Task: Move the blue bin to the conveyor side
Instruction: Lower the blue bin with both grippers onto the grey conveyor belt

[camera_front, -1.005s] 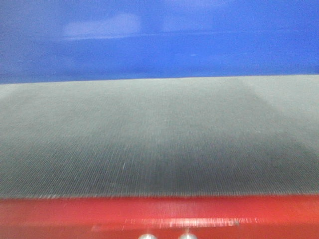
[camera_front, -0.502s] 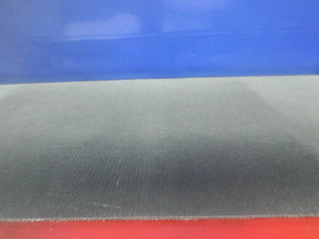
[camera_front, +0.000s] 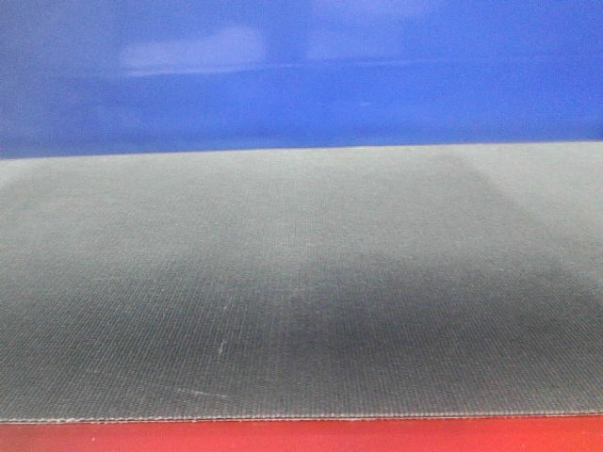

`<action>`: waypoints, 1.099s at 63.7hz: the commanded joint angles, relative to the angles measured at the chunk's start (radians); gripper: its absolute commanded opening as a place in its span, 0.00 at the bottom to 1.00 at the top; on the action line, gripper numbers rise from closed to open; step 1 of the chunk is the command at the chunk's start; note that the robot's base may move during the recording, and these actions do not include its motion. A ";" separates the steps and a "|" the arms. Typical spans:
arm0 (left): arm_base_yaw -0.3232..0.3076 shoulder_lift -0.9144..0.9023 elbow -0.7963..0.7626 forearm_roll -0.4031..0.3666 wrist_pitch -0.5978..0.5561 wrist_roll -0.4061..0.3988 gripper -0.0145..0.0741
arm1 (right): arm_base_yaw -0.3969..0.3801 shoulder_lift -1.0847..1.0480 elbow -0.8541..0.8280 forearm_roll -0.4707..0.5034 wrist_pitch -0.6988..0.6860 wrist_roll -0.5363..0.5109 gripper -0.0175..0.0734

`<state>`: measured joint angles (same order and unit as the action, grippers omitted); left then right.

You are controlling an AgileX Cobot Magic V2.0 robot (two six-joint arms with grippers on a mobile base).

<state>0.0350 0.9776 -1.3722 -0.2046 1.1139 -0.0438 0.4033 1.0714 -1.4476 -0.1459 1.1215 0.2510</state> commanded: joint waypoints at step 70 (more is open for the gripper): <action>-0.106 0.466 -0.016 -0.037 -0.531 0.018 0.15 | -0.129 0.453 -0.013 -0.012 -0.505 0.003 0.10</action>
<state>-0.0191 1.4391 -1.3722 -0.1631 0.6948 -0.0266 0.2857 1.5333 -1.4461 -0.1669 0.7440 0.2641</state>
